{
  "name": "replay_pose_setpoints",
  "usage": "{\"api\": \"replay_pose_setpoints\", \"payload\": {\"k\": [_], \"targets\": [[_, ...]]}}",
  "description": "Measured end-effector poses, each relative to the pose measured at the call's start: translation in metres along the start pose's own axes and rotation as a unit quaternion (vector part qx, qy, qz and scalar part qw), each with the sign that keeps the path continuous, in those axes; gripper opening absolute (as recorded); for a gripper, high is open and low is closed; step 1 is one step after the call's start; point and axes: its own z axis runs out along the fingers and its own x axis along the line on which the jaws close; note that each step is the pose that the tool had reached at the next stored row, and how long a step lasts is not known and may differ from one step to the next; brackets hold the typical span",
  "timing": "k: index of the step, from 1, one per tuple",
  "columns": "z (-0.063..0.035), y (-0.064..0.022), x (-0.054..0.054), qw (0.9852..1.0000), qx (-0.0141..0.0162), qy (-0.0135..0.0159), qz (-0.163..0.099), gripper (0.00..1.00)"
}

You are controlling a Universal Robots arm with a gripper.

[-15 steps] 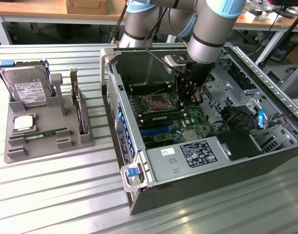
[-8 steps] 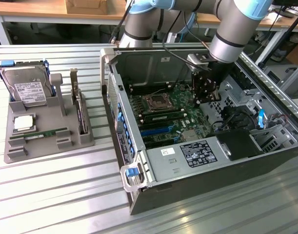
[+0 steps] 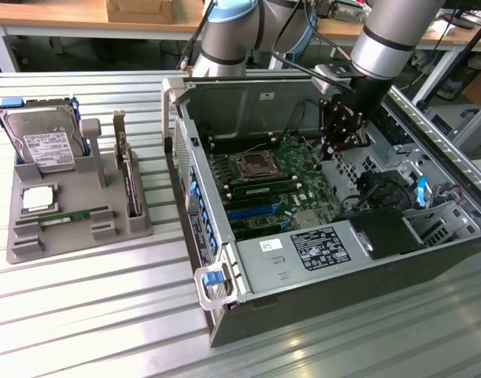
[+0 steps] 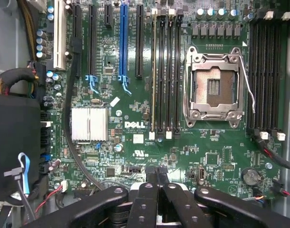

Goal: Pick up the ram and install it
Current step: 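Insert the ram into the slot, then press down the ram until it locks into place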

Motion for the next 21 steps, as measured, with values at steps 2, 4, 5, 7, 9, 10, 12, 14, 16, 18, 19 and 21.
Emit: {"api": "replay_pose_setpoints", "payload": {"k": [2, 4, 5, 7, 9, 10, 12, 14, 16, 18, 19, 21], "targets": [[0.0, 0.0, 0.0, 1.0, 0.0, -0.0001, 0.0, 0.11], [-0.0001, 0.0, 0.0, 1.0, 0.0, 0.0, 0.0, 0.11], [-0.0001, 0.0, 0.0, 1.0, 0.0, 0.0, 0.0, 0.11], [0.0, 0.0001, 0.0, 1.0, 0.0, 0.0001, 0.0, 0.11], [0.0026, 0.007, 0.0, 1.0, 0.0, -0.0001, 0.0, 0.11], [0.0039, 0.0112, 0.0, 1.0, 0.0, 0.0, 0.0, 0.11], [0.01, 0.0235, -0.001, 1.0, 0.0, 0.0, 0.0, 0.11], [0.0182, 0.0297, -0.001, 1.0, 0.0, 0.0, 0.0, 0.11], [0.0281, 0.0354, -0.001, 1.0, 0.0, 0.0, 0.0, 0.11], [0.0361, 0.0365, -0.001, 1.0, 0.0, 0.0001, 0.0, 0.11], [0.041, 0.0368, -0.001, 1.0, 0.0, 0.0, 0.0, 0.11], [0.0483, 0.0368, -0.001, 1.0, 0.0, 0.0, -0.001, 0.11]]}}
